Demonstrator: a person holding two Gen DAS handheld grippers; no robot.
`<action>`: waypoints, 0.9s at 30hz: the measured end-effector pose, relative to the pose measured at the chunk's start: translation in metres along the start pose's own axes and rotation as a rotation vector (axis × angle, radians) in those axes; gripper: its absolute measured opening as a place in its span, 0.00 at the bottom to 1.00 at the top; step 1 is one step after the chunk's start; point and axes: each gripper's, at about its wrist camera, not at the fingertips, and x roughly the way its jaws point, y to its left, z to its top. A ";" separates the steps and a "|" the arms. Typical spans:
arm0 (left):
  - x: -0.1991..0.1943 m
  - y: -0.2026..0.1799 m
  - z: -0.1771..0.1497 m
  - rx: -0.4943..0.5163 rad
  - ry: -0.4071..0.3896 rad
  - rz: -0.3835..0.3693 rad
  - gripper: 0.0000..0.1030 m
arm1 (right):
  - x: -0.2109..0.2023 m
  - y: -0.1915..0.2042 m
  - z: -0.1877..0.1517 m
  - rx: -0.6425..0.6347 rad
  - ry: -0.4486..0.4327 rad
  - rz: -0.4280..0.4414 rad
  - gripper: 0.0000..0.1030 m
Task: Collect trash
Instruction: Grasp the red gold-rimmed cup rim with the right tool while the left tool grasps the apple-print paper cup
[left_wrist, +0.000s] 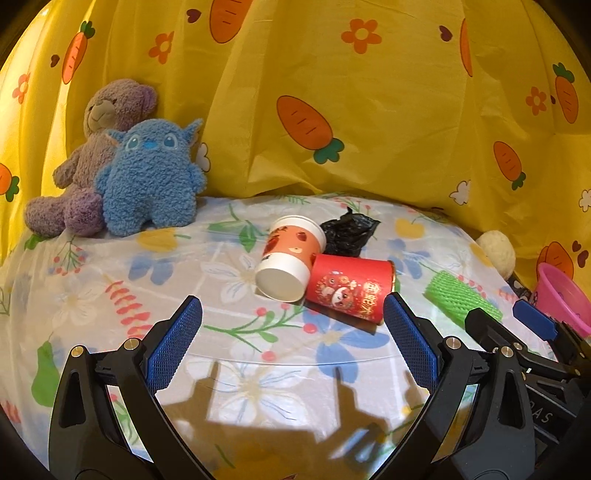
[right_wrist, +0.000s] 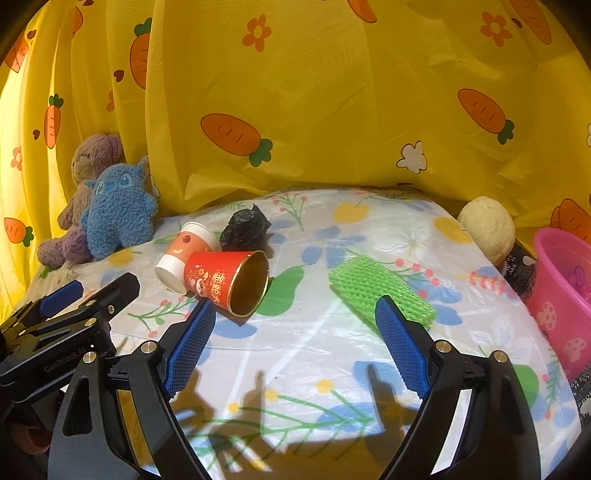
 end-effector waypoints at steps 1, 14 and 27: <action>0.002 0.004 0.002 0.000 0.004 0.016 0.94 | 0.006 0.003 0.001 -0.006 0.011 0.006 0.81; 0.033 0.042 0.020 -0.088 0.026 0.061 0.94 | 0.069 0.018 0.014 0.026 0.141 0.066 0.69; 0.057 0.054 0.015 -0.130 0.043 0.029 0.94 | 0.109 0.031 0.013 0.055 0.226 0.171 0.45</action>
